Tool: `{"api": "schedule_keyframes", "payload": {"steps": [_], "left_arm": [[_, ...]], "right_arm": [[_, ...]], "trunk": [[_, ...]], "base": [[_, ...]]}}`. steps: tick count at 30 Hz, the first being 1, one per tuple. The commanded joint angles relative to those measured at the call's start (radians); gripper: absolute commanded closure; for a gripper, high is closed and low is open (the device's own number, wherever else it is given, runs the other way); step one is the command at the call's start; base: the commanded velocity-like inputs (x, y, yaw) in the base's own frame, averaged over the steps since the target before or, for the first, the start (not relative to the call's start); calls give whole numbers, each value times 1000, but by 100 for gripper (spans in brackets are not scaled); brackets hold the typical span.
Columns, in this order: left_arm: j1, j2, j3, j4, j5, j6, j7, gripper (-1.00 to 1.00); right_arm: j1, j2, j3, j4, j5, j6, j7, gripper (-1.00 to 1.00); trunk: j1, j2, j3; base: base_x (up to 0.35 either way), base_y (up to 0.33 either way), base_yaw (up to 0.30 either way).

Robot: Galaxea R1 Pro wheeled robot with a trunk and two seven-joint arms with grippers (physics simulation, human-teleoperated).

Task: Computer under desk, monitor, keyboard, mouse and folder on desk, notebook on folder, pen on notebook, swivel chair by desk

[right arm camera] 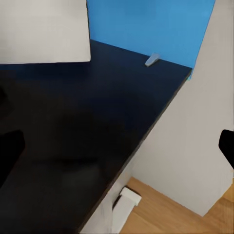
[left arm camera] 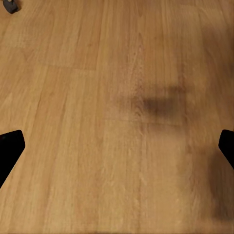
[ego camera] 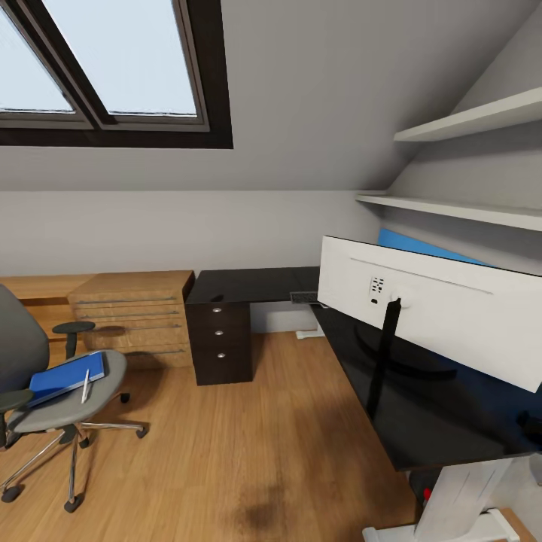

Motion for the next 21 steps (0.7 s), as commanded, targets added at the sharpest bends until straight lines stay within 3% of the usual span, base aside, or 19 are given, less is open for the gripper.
{"api": "schedule_keyframes", "payload": {"steps": [1, 8, 16, 21], "left_arm": [[-1, 0, 1, 0, 4, -3, -2, -100], [-1, 0, 1, 0, 3, -3, -2, -100], [0, -2, -1, 0, 1, -4, -3, -100], [0, -2, -2, 0, 0, -4, -4, -100]], "right_arm": [[0, 0, 0, -23, -8, 17, -9, -100], [-1, 11, 2, -196, -11, 118, -24, -100], [-2, 78, 11, -337, -6, 144, -14, -100], [-2, 122, 37, -388, 0, 142, 11, -100]], "trunk": [[0, -1, -1], [0, -1, -1], [0, -1, -1], [0, -1, -1]], "base": [[0, 0, 0], [0, 0, 0], [0, 0, 0], [0, 0, 0]]}}
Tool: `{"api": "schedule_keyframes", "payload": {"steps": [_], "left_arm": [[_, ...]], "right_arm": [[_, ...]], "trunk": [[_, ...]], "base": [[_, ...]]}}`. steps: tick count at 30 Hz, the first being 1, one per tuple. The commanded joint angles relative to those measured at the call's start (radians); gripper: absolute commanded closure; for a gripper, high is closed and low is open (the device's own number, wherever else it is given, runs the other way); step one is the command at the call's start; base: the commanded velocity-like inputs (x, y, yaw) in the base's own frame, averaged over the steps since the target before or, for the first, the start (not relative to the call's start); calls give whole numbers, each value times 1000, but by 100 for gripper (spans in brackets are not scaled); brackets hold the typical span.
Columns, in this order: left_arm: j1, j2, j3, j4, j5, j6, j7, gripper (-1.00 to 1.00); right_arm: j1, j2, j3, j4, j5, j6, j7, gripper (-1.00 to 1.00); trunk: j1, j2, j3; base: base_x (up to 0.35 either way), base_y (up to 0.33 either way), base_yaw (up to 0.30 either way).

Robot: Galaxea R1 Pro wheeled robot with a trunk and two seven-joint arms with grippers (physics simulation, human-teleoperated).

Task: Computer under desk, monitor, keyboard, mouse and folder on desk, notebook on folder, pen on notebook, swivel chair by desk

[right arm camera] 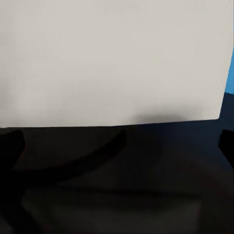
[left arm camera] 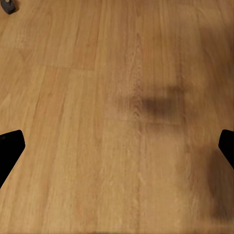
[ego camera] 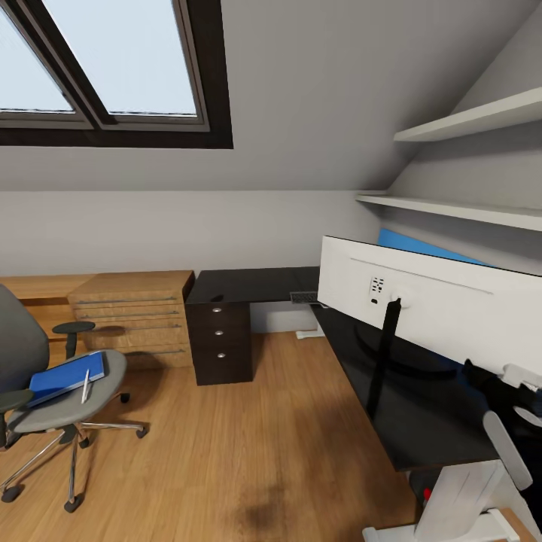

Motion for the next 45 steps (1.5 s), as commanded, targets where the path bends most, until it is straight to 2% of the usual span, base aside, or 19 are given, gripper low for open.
{"api": "schedule_keyframes", "payload": {"steps": [1, 7, 12, 24, 38, 45], "left_arm": [[-1, 0, 1, 0, 4, -3, -2, -100], [-1, 0, -1, 0, 3, -3, -3, -100], [-1, 0, -4, 0, 2, -3, -4, -100], [-1, 4, -4, -1, 2, -3, -3, -100], [-1, 4, -5, -1, 2, -3, -3, -100], [-1, 4, -5, -1, 2, -5, -3, -100]], "right_arm": [[0, 7, 7, -11, -5, 4, 1, -100], [0, 55, 30, -38, -1, 3, 40, -100], [0, 69, 34, -34, 9, -9, 66, -100], [0, 77, 62, 26, 91, -91, 86, -100], [0, 78, 63, 54, 100, -132, 83, -100], [1, 79, 63, 56, 100, -133, 81, -100]], "trunk": [[0, -1, -1], [0, -1, -1], [0, -1, -1], [0, -1, -1], [0, -1, -1], [0, -1, -1]], "base": [[0, 0, 0], [0, 0, 0], [0, 0, 0], [28, -3, 0], [266, -60, 0], [88, -24, 0]]}}
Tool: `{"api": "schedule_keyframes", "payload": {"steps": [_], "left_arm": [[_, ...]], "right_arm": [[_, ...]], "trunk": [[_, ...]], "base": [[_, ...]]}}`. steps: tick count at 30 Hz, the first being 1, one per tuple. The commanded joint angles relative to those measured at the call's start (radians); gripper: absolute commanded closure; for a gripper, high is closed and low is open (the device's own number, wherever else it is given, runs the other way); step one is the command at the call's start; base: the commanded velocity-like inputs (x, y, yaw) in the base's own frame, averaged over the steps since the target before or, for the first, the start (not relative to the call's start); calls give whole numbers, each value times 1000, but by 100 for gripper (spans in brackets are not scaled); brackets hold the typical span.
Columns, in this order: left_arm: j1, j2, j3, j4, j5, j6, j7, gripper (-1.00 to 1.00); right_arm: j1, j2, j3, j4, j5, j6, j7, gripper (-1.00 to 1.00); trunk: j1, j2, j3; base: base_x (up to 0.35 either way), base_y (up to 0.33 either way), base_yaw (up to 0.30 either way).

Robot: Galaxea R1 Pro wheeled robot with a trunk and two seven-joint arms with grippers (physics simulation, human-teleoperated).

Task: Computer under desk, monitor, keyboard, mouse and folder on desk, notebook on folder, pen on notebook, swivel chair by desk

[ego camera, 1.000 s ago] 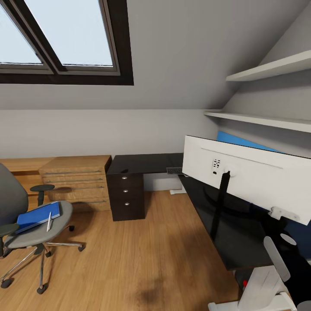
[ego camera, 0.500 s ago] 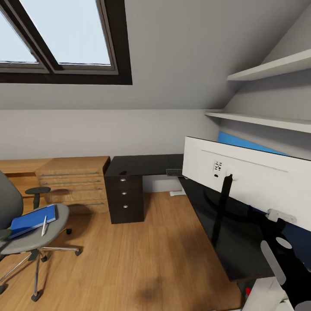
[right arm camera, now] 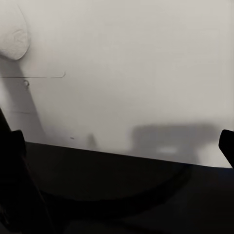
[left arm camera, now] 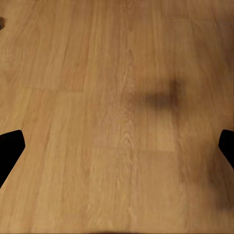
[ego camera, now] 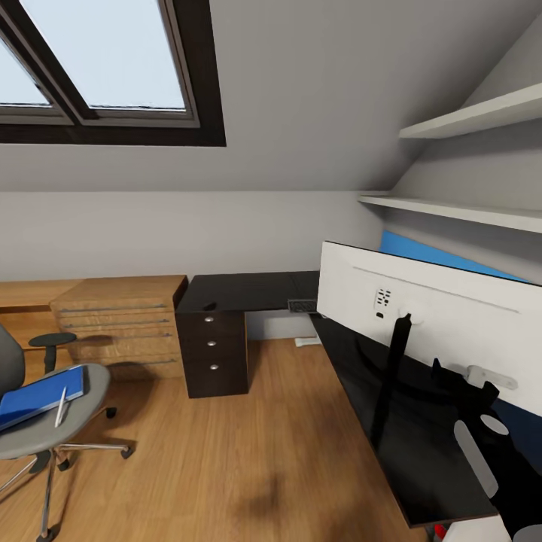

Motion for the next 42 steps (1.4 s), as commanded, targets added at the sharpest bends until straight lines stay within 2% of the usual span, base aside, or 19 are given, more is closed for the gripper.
{"api": "schedule_keyframes", "payload": {"steps": [1, 12, 14, 25, 35, 42], "left_arm": [[-1, 0, 1, 1, 5, -4, -2, -100], [-1, -2, 1, 1, 5, -6, -2, -100], [-1, -1, 1, 1, 5, -7, -2, -100], [-1, 0, 1, 1, 5, -11, -2, -100], [-1, 0, 1, 1, 5, -13, -2, -100], [-1, 0, 1, 1, 5, -14, -2, -100]], "right_arm": [[0, 0, 1, -1, -8, 2, -4, -100], [0, 2, 1, 4, -9, 3, -4, -100], [0, 16, 2, 19, -9, 2, -2, -100], [0, 31, 3, 31, -7, 1, 0, -100], [0, 36, 3, 33, -6, 0, 0, -100], [0, 36, 3, 34, -6, 0, -1, -100]], "trunk": [[0, -1, -1], [0, -1, -1], [0, -1, -1], [0, -1, -1], [0, -1, -1], [0, -1, -1]], "base": [[29, -8, 0], [8, -143, 0], [1, -83, 0], [0, -132, 0], [0, -268, 0], [0, -80, 0]]}}
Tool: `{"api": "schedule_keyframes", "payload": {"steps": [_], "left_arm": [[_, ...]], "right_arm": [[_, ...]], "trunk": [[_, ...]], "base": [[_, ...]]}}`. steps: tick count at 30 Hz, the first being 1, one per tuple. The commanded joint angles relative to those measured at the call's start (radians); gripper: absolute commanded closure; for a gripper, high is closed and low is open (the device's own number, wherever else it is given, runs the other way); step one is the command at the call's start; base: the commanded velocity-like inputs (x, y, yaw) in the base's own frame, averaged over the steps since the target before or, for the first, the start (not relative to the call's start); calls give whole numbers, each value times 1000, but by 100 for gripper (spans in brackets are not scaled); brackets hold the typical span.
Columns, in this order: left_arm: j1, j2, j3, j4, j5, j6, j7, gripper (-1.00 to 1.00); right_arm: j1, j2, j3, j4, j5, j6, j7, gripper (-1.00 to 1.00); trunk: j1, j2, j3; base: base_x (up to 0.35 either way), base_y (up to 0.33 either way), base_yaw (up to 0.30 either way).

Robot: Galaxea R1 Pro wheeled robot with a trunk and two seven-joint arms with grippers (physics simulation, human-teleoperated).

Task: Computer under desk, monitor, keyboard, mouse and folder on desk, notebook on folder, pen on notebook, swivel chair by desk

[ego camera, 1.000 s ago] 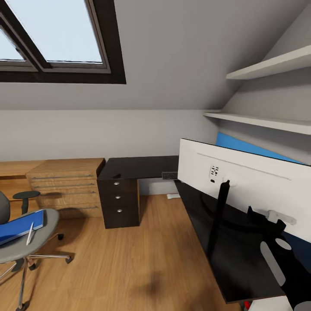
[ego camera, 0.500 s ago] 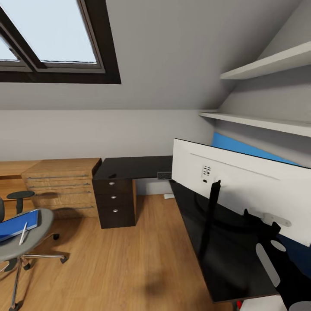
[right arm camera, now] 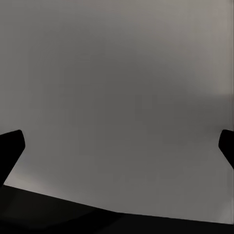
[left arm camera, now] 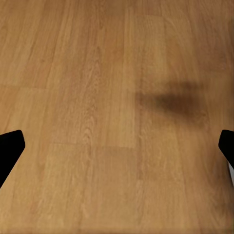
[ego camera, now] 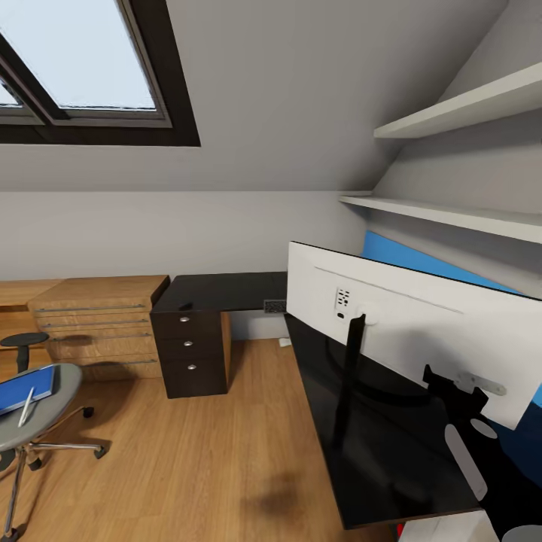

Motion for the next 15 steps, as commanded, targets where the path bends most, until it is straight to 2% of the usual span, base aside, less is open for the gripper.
{"api": "schedule_keyframes", "payload": {"steps": [1, 4, 9, 15], "left_arm": [[-1, 0, 1, 1, 5, -3, -2, -100], [-1, 0, 1, 1, 5, -3, -2, -100], [-1, 1, 2, 1, 5, -3, -2, -100], [-1, 2, 2, 1, 6, -3, -2, -100]], "right_arm": [[0, 0, 1, -1, -7, 2, -4, -100], [0, 0, 1, -1, -7, 2, -5, -100], [0, 0, 1, 1, -7, 2, -5, -100], [0, 1, 3, 12, -5, -5, -6, -100]], "trunk": [[0, -1, -1], [0, -1, -1], [0, -1, -1], [0, -1, -1]], "base": [[0, -26, 0], [70, -13, 0], [224, -3, 0], [53, 0, 0]]}}
